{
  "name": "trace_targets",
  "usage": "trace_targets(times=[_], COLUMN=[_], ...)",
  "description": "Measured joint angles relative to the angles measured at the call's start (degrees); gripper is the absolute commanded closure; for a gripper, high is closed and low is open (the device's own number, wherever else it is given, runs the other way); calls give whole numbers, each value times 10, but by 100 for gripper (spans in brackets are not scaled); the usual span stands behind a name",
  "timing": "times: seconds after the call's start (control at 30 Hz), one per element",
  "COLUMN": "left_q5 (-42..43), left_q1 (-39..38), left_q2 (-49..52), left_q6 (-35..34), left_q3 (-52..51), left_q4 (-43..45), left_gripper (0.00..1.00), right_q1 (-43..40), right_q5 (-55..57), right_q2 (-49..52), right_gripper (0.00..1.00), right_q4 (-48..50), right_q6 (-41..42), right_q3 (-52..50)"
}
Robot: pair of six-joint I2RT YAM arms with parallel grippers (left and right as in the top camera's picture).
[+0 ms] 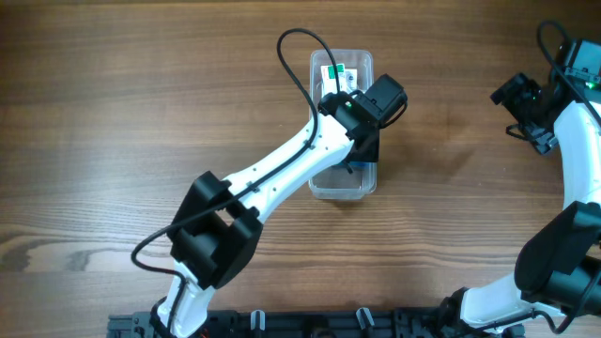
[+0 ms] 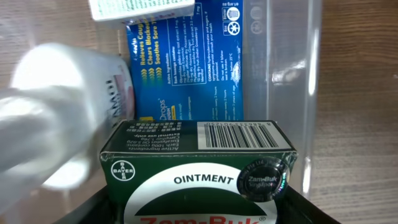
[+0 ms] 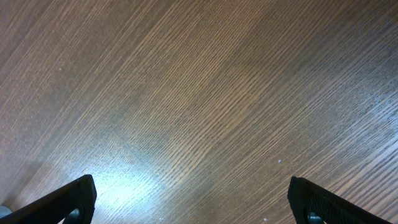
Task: Pack container
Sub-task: 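Carry the Zam-Buk tin over the container and lower it in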
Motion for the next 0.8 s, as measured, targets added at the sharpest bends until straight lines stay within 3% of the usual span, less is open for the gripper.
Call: trace_targets(times=[0.27,0.43,0.8], left_q5=[4,4,4], left_q1=[0,0,0], left_q2=[30,33,33], left_q6=[-2,-4,-4], left_q3=[0,0,0], left_q4=[21,22,22], left_gripper=[35,25,29], right_q1=[0,0,0], right_q5=[0,0,0], right_q2=[0,0,0], right_gripper=[0,0,0], right_q4=[0,0,0], right_q6=[0,0,0], right_q3=[0,0,0])
